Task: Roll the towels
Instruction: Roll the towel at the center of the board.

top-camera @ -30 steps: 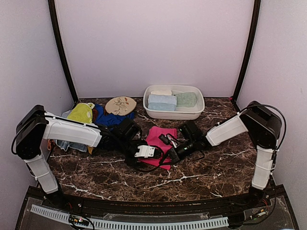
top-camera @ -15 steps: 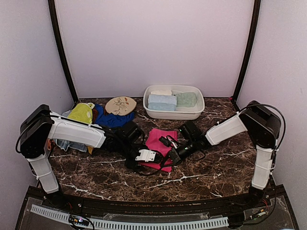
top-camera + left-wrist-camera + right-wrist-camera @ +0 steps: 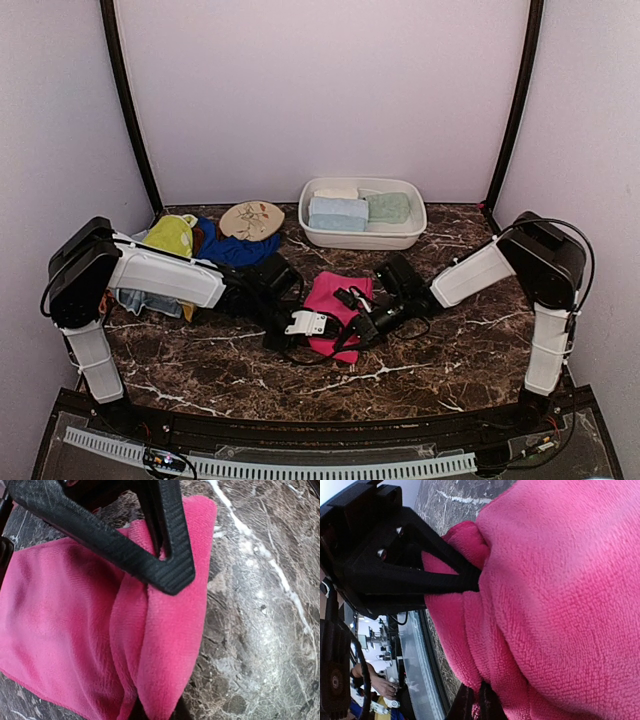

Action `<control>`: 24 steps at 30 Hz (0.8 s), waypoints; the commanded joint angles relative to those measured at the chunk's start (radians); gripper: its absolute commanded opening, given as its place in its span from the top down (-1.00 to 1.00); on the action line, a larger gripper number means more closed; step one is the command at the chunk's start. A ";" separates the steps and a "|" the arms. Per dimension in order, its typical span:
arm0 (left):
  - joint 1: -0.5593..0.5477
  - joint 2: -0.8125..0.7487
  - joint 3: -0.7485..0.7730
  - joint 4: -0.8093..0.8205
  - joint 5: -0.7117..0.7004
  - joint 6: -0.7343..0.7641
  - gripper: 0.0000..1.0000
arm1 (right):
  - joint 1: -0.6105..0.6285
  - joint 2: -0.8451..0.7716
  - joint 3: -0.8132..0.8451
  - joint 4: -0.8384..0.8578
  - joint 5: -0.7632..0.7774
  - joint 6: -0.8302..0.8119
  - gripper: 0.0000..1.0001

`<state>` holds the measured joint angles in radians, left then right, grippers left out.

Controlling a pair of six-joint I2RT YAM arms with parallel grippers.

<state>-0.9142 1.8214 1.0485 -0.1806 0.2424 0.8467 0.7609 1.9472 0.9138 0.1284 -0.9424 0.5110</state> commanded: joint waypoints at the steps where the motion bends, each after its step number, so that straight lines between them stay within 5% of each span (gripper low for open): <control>1: 0.025 0.001 0.040 -0.141 0.093 -0.036 0.99 | -0.012 -0.043 -0.052 0.034 0.030 0.018 0.66; 10: 0.097 0.068 0.188 -0.461 0.396 -0.162 0.97 | 0.037 -0.488 -0.341 0.182 0.669 -0.257 -0.20; 17: 0.148 0.187 0.260 -0.567 0.537 -0.228 0.95 | 0.305 -0.711 -0.432 0.163 0.980 -0.565 -0.23; 24: 0.172 0.296 0.343 -0.647 0.552 -0.254 0.96 | 0.600 -0.557 -0.277 0.013 1.310 -0.850 -0.17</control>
<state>-0.7528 2.0628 1.3575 -0.7158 0.7628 0.6266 1.2354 1.2934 0.5522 0.2142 0.1081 -0.1135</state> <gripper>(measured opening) 0.072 0.589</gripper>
